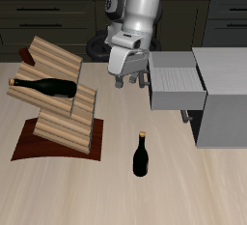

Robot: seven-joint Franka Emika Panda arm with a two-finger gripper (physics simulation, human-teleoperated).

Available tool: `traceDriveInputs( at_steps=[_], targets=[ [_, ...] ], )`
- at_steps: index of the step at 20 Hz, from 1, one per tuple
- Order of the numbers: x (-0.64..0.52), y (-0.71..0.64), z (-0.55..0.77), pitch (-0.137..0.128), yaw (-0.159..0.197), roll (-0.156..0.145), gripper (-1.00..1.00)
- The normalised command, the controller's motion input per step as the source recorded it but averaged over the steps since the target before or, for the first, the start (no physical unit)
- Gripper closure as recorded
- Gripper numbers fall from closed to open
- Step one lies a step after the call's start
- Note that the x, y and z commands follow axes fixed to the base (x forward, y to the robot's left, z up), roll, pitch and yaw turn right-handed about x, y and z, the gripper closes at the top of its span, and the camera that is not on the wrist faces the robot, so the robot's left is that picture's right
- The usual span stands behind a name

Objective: Place the wine bottle from the drawer onto the top layer of the wine rack and close the drawer

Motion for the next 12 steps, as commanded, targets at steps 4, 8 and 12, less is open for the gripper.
traceDriveInputs(
  at_steps=[4,8,12],
  targets=[
    [0.16,0.29,-0.13,-0.027,-0.020,0.050,-1.00],
    [0.09,0.26,-0.16,0.019,-0.019,0.053,-1.00],
    [0.10,0.30,-0.07,-0.024,-0.007,0.052,-1.00]
  ],
)
